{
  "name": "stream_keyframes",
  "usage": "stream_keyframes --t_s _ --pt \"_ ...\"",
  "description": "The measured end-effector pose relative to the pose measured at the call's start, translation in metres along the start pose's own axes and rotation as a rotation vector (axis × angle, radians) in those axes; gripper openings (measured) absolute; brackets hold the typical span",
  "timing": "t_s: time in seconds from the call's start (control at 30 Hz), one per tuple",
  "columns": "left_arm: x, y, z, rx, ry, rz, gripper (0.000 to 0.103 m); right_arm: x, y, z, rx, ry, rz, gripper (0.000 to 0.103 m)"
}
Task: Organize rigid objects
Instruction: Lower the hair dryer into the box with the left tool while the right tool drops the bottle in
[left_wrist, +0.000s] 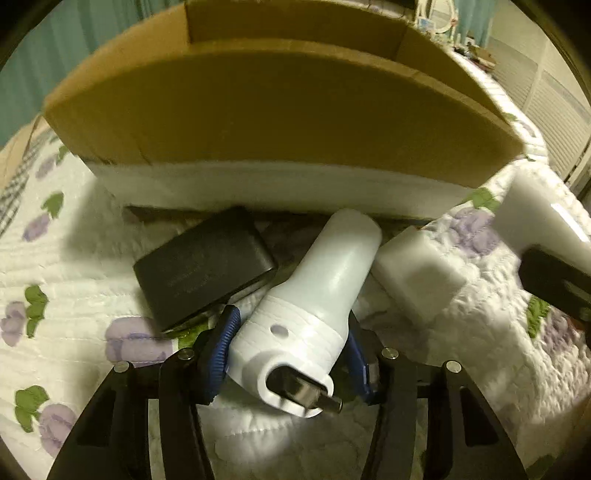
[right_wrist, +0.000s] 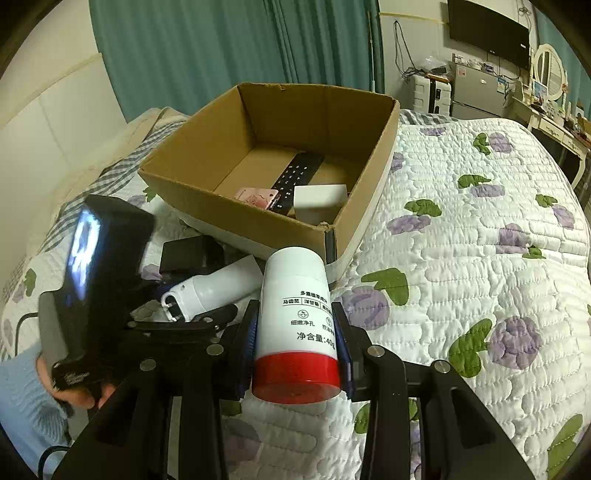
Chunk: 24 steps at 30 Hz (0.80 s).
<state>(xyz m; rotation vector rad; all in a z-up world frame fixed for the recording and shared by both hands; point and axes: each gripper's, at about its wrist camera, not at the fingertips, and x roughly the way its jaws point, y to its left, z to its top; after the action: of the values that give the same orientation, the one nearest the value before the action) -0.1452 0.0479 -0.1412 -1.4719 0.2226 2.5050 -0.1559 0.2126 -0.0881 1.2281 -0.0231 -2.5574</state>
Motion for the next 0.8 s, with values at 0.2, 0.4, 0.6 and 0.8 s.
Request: stream_keyframes --t_s 0.2,0.4,0.6,0.8 --pt "-0.039 -0.006 -0.011 0.037 -0.104 0.028 0.053 -0.008 0.002 0.002 -0.004 -0.014 -0.008 0.036" --pt "-0.108 0.0 -0.011 0.017 -0.238 0.017 0.053 -0.036 0.002 0.012 -0.003 -0.067 -0.009 0.036" --pt "-0.13 0.004 0.052 -0.01 -0.303 0.032 0.053 -0.066 0.005 0.05 -0.048 -0.166 -0.042 0.036" --pt "-0.111 0.02 0.112 -0.042 -0.296 0.053 0.053 -0.062 0.005 0.096 -0.077 -0.231 -0.07 0.036"
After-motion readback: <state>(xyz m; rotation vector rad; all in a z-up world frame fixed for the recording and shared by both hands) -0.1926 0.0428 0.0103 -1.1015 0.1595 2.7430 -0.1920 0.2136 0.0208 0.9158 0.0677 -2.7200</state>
